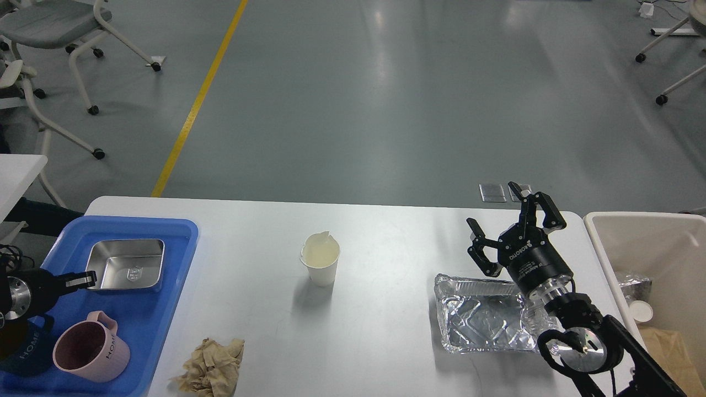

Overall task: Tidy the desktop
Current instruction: 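Lower the steel tray onto the blue tray and release it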

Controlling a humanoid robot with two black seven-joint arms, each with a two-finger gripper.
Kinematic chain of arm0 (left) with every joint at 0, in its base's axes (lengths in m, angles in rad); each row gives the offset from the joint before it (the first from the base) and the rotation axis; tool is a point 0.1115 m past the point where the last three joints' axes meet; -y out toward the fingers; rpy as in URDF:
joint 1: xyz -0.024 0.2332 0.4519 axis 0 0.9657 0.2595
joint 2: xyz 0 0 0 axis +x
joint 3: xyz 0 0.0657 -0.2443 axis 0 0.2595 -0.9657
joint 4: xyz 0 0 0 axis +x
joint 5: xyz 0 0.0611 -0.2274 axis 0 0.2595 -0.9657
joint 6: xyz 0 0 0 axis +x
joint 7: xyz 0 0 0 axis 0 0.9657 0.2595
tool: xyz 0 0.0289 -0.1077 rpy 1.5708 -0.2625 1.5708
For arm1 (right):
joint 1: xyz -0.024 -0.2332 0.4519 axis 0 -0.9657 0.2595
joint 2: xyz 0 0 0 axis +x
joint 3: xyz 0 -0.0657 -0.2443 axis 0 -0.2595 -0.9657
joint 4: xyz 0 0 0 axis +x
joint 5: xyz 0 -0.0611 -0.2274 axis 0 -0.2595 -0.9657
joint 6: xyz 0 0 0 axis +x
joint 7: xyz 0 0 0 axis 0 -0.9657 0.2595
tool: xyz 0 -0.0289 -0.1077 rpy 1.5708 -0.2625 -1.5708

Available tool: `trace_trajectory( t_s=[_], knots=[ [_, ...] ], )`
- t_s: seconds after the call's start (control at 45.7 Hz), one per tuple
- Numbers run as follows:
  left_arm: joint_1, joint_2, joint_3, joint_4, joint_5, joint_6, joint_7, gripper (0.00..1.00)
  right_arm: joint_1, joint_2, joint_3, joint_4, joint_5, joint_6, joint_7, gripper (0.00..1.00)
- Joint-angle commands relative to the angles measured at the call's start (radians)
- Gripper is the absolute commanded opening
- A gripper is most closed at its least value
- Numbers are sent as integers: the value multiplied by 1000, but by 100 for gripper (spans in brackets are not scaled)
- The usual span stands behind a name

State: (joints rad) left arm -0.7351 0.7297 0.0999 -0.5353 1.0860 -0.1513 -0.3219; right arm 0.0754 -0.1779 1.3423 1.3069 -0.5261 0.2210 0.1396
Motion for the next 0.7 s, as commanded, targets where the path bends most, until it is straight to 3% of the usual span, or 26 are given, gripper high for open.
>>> trace_trajectory(
  t_s=[0.0,0.066,0.219,0.372,0.679],
  knots=[
    [-1,-10,-3,0,0,1,1,30,0,0,0,0,0,0,0,100],
    [-1,-10,-6,-2,0,1,-3,50,0,-2,0,0,0,0,0,100],
    [-7,-9,-12,-3,-3,1,-13,76,0,0,0,0,0,0,0,100],
    [-15,-9,-12,-3,-57,-2,-13,87,0,0,0,0,0,0,0,100],
    [-63,17,-17,-25,-80,-1,-13,88,6,0,0,-1,0,0,0,100]
  ],
)
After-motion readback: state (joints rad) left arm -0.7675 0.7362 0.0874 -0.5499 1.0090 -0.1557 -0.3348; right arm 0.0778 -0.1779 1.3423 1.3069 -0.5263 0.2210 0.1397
